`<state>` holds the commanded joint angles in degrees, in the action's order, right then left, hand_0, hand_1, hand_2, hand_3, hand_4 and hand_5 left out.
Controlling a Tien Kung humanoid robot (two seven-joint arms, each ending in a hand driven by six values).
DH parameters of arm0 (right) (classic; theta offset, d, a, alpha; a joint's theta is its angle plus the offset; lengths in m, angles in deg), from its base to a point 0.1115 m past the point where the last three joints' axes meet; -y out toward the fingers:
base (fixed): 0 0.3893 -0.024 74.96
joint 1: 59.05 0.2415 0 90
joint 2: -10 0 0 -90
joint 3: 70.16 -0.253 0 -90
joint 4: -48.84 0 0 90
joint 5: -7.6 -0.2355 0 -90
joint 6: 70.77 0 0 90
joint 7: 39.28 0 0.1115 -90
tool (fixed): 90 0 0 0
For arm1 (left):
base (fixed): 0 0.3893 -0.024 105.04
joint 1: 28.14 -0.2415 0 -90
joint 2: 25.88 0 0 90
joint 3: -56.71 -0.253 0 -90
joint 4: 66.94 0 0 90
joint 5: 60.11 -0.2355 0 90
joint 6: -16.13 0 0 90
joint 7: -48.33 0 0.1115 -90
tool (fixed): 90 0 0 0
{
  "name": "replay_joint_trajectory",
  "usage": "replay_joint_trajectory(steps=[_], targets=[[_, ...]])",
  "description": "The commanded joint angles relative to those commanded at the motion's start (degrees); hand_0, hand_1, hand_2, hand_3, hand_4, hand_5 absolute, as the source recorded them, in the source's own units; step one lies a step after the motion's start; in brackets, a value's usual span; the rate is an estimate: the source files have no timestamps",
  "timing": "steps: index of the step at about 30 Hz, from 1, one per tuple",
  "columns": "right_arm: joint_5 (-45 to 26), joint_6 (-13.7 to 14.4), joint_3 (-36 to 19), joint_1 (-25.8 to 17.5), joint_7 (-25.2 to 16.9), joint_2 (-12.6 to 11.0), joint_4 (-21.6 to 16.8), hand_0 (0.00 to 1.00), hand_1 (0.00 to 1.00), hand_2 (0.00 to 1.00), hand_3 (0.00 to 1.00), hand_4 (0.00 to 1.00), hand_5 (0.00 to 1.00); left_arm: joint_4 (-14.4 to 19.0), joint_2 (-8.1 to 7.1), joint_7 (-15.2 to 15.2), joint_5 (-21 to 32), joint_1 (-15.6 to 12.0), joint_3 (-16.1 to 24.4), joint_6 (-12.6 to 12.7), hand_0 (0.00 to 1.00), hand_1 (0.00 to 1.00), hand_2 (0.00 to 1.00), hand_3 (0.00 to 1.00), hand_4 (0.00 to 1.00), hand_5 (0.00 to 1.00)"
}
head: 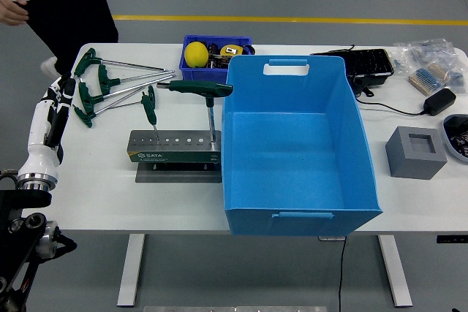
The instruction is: Lift tool from toolbox,place it in box,lift tool from toolbox,place it in box
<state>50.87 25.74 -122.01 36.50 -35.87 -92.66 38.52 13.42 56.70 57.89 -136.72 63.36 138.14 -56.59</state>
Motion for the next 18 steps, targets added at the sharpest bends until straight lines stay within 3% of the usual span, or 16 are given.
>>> replay_joint_trajectory(steps=[18], targets=[[-0.1,0.0,0.1,0.0,0.0,0.0,0.0,0.737,0.673,0.721,0.665,0.922,0.812,0.3,-0.15,0.0,-2.0,0.1,0.2,0.4,0.998,0.998,0.998,0.956,0.998,0.968]])
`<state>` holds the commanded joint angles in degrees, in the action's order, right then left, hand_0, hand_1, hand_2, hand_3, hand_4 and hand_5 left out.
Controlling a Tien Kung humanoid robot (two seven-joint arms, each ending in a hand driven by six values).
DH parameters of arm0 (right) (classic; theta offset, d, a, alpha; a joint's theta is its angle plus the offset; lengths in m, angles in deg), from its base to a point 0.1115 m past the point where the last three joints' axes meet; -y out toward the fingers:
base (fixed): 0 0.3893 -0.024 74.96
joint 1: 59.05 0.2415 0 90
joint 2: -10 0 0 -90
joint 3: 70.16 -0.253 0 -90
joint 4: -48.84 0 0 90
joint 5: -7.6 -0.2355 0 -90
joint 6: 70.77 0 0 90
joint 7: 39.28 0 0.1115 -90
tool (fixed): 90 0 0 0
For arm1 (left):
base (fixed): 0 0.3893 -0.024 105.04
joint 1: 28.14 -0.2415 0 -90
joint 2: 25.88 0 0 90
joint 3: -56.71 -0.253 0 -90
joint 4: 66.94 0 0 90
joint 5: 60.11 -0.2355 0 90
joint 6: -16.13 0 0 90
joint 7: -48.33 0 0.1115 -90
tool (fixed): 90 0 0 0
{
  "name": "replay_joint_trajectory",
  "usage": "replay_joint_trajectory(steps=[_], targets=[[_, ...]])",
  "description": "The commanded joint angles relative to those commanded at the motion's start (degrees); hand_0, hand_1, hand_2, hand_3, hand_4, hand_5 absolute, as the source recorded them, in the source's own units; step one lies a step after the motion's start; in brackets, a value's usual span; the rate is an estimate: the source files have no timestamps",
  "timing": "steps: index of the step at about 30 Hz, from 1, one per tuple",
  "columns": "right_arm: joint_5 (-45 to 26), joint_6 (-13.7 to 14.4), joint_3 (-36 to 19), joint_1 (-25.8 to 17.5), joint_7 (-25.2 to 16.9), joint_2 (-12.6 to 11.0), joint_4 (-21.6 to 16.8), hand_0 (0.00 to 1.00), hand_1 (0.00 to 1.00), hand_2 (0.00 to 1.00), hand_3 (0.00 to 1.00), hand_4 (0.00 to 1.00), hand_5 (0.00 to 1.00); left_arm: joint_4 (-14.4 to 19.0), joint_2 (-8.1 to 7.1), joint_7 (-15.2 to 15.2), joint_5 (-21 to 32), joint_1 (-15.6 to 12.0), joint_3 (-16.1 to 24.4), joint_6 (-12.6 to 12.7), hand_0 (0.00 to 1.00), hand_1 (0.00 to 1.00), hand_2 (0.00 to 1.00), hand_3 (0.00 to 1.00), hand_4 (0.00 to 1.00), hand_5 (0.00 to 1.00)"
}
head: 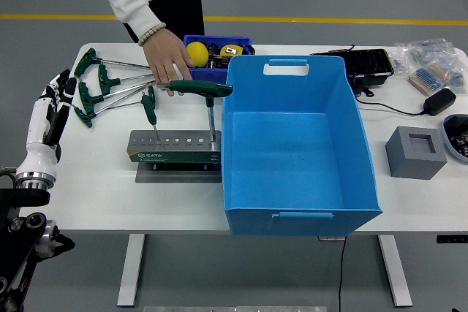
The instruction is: Lift tool from toolbox,place it in box,lift tool from toolbox,place it in box
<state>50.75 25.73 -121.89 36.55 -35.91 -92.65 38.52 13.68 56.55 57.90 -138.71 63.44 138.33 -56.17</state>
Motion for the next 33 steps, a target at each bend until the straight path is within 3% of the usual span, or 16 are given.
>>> replay_joint_trajectory(steps=[20,24,25,26,33], targets=[[0.3,0.0,-0.3,-0.1,0.0,0.1,0.0,0.737,0.673,0.721,0.665,0.922,0.811,0.7,-0.53,0.1,-4.3,0.3,0.2,0.3,0.998,0.998,0.998,0.966,0.998,0.937],[0.1,0.0,-0.1,0.0,0.0,0.0,0.0,0.737,0.673,0.721,0.665,0.922,0.811,2.2,-1.1,-0.7,-9.9,0.8,0.8,0.3,0.998,0.998,0.998,0.966,0.998,0.937],[0.0,0.0,0.0,0.0,0.0,0.0,0.0,0.737,0.673,0.721,0.664,0.922,0.811,3.2,-1.3,-1.2,-12.4,1.1,0.9,0.4,0.998,0.998,0.998,0.99,0.998,0.862],[-0.1,0.0,0.0,0.0,0.0,0.0,0.0,0.737,0.673,0.721,0.664,0.922,0.811,3.7,-1.45,-1.4,-14.5,1.2,0.9,0.4,0.998,0.998,0.998,0.99,0.998,0.862],[0.1,0.0,-0.2,0.0,0.1,-0.1,0.0,0.736,0.673,0.721,0.664,0.922,0.812,12.5,-3.4,-7.1,-31.4,5.7,-2.1,-1.1,0.998,0.998,0.998,0.998,0.998,0.815]])
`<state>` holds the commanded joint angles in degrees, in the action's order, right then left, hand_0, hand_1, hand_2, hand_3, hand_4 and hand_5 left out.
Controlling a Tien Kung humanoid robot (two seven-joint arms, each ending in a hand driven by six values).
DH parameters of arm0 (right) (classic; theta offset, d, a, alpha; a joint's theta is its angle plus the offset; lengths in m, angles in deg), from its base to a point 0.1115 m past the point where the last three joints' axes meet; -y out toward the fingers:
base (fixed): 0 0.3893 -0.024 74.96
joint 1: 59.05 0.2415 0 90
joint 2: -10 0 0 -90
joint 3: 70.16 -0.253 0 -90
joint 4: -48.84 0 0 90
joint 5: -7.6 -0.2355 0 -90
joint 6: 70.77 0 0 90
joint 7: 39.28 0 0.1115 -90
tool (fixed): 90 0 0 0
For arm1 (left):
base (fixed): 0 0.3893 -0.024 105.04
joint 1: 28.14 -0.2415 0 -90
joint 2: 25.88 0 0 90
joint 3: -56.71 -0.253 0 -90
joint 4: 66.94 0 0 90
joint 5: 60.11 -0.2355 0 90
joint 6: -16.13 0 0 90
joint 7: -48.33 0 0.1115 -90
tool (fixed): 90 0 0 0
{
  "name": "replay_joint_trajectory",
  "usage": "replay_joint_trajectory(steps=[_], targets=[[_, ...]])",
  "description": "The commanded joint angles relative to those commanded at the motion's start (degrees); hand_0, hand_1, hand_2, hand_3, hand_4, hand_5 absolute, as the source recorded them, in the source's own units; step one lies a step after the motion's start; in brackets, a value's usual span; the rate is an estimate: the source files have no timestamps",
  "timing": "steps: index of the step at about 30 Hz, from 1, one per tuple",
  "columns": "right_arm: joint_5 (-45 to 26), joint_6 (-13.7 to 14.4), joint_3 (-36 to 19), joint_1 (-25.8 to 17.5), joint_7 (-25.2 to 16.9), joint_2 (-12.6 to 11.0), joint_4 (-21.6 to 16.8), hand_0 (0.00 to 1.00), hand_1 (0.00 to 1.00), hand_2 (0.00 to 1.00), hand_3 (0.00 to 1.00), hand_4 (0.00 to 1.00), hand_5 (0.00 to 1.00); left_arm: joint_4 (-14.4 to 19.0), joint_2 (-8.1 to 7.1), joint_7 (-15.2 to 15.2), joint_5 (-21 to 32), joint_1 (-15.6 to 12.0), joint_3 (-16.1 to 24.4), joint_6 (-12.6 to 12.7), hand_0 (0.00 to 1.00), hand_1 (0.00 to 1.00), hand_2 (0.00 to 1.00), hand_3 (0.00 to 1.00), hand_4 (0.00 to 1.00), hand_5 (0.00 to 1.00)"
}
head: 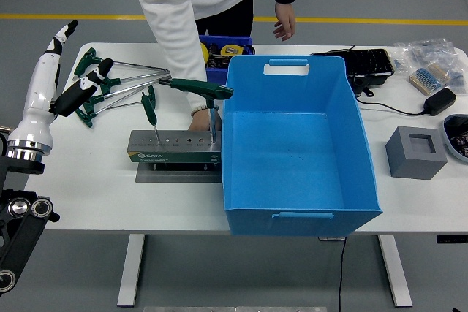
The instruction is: Lift tool from toolbox,place it in box,lift tool from toolbox,place it in box
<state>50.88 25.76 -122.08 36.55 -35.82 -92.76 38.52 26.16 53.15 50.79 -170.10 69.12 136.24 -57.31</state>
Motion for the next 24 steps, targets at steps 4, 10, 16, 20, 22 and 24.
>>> replay_joint_trajectory(steps=[4,10,16,20,22,24], targets=[[0.6,0.0,-0.5,0.1,0.0,0.0,0.0,0.736,0.673,0.721,0.664,0.922,0.812,3.2,-0.62,-3.7,-9.7,4.3,-4.9,-1.9,0.998,0.998,0.998,0.998,0.998,0.769],[1.6,-0.1,-1.3,0.1,0.1,0.2,0.0,0.737,0.673,0.721,0.664,0.922,0.812,2.0,-1.22,-7.3,-20.0,11.8,-13.4,-8.4,0.998,0.998,0.998,0.998,0.998,0.736],[2.1,-0.1,-1.6,-0.3,0.3,0.3,0.0,0.737,0.673,0.721,0.664,0.922,0.812,-1.4,-1.31,-10.0,-20.0,16.7,-20.1,-15.2,0.998,0.998,0.979,0.953,0.998,0.718],[2.3,-0.2,-1.6,-0.4,0.4,0.3,0.0,0.737,0.673,0.721,0.664,0.922,0.812,-4.0,-0.63,-11.9,-20.0,19.2,-23.7,-17.8,0.998,0.998,0.979,0.953,0.998,0.718],[2.4,-0.2,-1.6,-0.5,0.4,0.3,0.0,0.738,0.673,0.721,0.664,0.922,0.812,-5.0,-0.33,-12.6,-20.0,20.1,-25.1,-18.3,0.998,0.997,0.91,0.919,0.998,0.72],[2.6,-0.2,-1.8,-0.4,0.4,0.3,0.0,0.738,0.673,0.721,0.664,0.922,0.812,-6.4,0.09,-13.0,-20.0,21.0,-26.6,-18.6,0.998,0.997,0.91,0.919,0.998,0.72]])
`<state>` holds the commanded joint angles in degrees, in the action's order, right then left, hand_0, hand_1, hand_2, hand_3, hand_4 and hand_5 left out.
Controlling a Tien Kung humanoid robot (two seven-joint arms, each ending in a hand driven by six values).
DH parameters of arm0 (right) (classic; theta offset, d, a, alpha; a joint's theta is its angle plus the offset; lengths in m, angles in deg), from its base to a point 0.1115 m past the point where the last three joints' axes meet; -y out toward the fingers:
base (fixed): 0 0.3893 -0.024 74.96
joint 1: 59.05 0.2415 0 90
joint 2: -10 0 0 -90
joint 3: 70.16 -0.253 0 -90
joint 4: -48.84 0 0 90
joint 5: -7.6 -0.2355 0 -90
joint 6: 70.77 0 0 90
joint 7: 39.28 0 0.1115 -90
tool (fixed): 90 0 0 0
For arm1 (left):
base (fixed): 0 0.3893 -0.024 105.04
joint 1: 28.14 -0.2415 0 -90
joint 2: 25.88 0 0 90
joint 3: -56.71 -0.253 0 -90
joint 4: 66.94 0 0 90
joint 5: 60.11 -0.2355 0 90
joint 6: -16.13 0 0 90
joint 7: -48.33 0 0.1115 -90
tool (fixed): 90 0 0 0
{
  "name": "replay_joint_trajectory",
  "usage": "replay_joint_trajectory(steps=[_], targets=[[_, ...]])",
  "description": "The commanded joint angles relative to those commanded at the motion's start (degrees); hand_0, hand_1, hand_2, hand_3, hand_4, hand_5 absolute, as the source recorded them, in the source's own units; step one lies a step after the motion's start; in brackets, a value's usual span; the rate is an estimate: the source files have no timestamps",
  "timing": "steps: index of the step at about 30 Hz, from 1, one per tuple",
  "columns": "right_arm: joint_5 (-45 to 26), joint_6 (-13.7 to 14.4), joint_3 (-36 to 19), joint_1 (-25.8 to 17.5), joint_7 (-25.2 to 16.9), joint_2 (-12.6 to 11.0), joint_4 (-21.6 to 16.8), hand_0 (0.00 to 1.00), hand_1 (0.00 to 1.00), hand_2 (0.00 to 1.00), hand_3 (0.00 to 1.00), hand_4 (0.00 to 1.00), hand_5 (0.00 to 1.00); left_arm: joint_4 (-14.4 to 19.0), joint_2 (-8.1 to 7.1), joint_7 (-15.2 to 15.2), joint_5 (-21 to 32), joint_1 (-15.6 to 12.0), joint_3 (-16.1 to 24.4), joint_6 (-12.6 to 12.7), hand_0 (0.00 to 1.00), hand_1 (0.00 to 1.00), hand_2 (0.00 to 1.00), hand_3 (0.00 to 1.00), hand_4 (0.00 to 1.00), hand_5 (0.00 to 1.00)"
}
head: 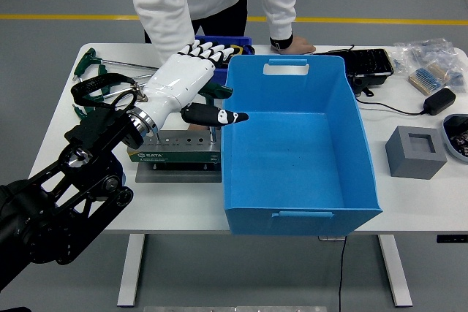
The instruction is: Lift tool from toolbox,place it in box,lift tool from toolbox,place it in box
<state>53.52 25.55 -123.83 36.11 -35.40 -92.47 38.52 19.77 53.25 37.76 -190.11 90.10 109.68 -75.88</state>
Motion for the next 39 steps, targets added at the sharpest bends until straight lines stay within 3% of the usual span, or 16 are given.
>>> replay_joint_trajectory(steps=[3,4,9,10,15,16,21,22,27,28,33,34,39], targets=[[0.3,0.0,-0.2,0.0,0.0,0.0,0.0,0.738,0.673,0.721,0.664,0.922,0.812,-2.0,0.38,-0.4,0.0,1.2,-1.4,-0.1,0.998,0.997,0.91,0.919,0.998,0.72],[0.4,-0.1,-0.2,0.0,0.0,0.0,0.0,0.736,0.673,0.721,0.664,0.922,0.812,-2.7,0.41,-0.5,0.0,1.6,-2.0,0.0,0.984,0.936,0.83,0.835,0.998,0.716],[0.8,-0.1,-0.4,0.0,0.1,0.0,0.0,0.736,0.673,0.721,0.664,0.922,0.812,-6.0,0.39,-0.8,0.0,3.8,-3.9,0.6,0.984,0.936,0.83,0.835,0.998,0.716],[0.8,-0.1,-0.4,0.0,0.1,0.0,0.0,0.736,0.673,0.721,0.664,0.922,0.812,-6.4,0.38,-0.8,0.0,4.0,-4.0,0.7,0.885,0.768,0.677,0.732,0.998,0.717],[0.5,-0.1,-0.2,0.0,0.0,0.0,0.0,0.736,0.673,0.721,0.664,0.922,0.812,-9.2,-0.16,-0.8,0.0,5.7,-3.9,1.8,0.885,0.768,0.677,0.732,0.998,0.717],[0.5,0.0,-0.2,0.0,0.0,-0.1,0.0,0.738,0.672,0.721,0.664,0.921,0.812,-9.5,-0.35,-0.8,0.0,6.0,-3.9,1.8,0.816,0.673,0.582,0.682,0.998,0.723],[0.2,0.0,0.0,0.0,0.0,-0.1,0.0,0.738,0.672,0.721,0.664,0.921,0.812,-10.4,-1.26,-1.1,0.0,7.2,-3.7,1.1,0.816,0.673,0.582,0.682,0.998,0.723],[0.2,0.0,0.0,0.0,0.0,-0.1,0.0,0.737,0.673,0.721,0.665,0.921,0.811,-10.5,-1.4,-1.1,0.0,7.3,-3.7,0.9,0.573,0.521,0.485,0.643,0.998,0.732],[0.3,0.0,-0.1,0.0,0.0,-0.2,0.0,0.737,0.673,0.721,0.665,0.921,0.811,-10.8,-1.69,-1.3,0.0,7.8,-3.6,0.6,0.573,0.521,0.485,0.643,0.998,0.732],[0.4,0.0,-0.2,0.0,0.0,-0.2,0.0,0.737,0.672,0.721,0.663,0.921,0.812,-10.8,-1.7,-1.3,0.0,7.8,-3.6,0.6,0.541,0.426,0.451,0.623,0.998,0.736],[0.4,-0.1,-0.2,0.1,-0.1,-0.1,0.0,0.737,0.672,0.721,0.663,0.921,0.812,-11.4,-1.79,-1.4,0.0,7.9,-4.7,0.1,0.541,0.426,0.451,0.623,0.998,0.736],[0.4,-0.1,-0.2,0.1,-0.1,-0.1,0.0,0.737,0.673,0.721,0.664,0.921,0.811,-11.6,-1.81,-1.4,0.0,7.9,-4.8,0.0,0.463,0.363,0.404,0.56,0.998,0.737],[0.6,-0.1,-0.4,0.1,0.0,-0.1,0.0,0.737,0.673,0.721,0.664,0.921,0.811,-12.0,-1.81,-1.4,0.0,8.0,-5.1,-0.3,0.463,0.363,0.404,0.56,0.998,0.737]])
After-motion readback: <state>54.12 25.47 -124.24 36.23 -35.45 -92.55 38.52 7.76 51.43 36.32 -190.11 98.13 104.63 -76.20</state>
